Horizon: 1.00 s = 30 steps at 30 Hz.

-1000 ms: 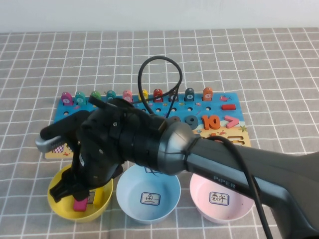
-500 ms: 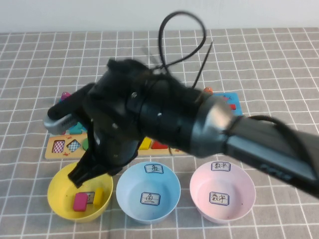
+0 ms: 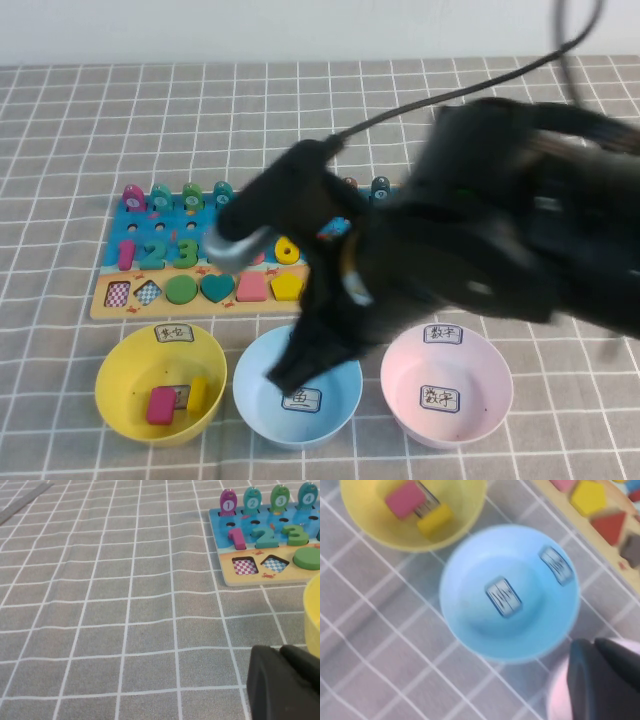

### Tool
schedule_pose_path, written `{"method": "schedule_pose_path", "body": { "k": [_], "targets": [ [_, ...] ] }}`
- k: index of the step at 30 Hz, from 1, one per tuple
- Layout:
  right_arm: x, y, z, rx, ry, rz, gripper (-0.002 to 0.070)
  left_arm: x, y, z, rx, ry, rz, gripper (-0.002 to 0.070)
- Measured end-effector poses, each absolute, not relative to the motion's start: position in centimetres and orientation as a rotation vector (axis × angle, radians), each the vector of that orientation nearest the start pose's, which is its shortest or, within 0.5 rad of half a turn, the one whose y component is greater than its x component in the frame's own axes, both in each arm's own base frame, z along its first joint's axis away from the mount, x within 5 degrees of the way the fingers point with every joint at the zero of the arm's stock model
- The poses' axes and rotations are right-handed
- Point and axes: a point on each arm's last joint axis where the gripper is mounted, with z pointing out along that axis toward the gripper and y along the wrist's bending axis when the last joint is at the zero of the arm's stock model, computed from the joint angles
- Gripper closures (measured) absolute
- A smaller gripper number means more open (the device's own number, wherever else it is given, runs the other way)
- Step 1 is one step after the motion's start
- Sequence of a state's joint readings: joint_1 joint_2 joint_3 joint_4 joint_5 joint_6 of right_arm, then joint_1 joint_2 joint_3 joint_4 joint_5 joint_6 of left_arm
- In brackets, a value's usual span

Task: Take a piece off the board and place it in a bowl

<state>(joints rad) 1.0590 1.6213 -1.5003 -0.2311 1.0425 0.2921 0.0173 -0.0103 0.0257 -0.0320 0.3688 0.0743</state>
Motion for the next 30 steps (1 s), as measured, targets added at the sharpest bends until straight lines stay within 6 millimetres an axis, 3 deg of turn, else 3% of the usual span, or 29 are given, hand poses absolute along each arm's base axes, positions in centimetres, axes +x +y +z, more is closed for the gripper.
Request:
{"method": "schedule_pose_path", "body": {
  "k": [8,13,19,30],
  "targets": [
    [16.1,24.4,34.5,-1.059,2.343,0.156,0.0692,5.3,0.0,17.2,0.033,1.867,0.032,0.0676],
    [14.5,22.5,33.7,-1.051,2.325,0.244,0.0693,5.3,0.0,17.2,0.033,1.867,0.032,0.0676],
    [13.7,21.6,33.4,-1.047,2.370,0.269,0.0693,5.3,0.0,17.2,0.033,1.867,0.032,0.0676],
    [14.1,20.9,31.8,-1.084,2.361,0.138,0.0693,5.3,0.0,17.2,0.033,1.867,0.032,0.0676]
  ]
}}
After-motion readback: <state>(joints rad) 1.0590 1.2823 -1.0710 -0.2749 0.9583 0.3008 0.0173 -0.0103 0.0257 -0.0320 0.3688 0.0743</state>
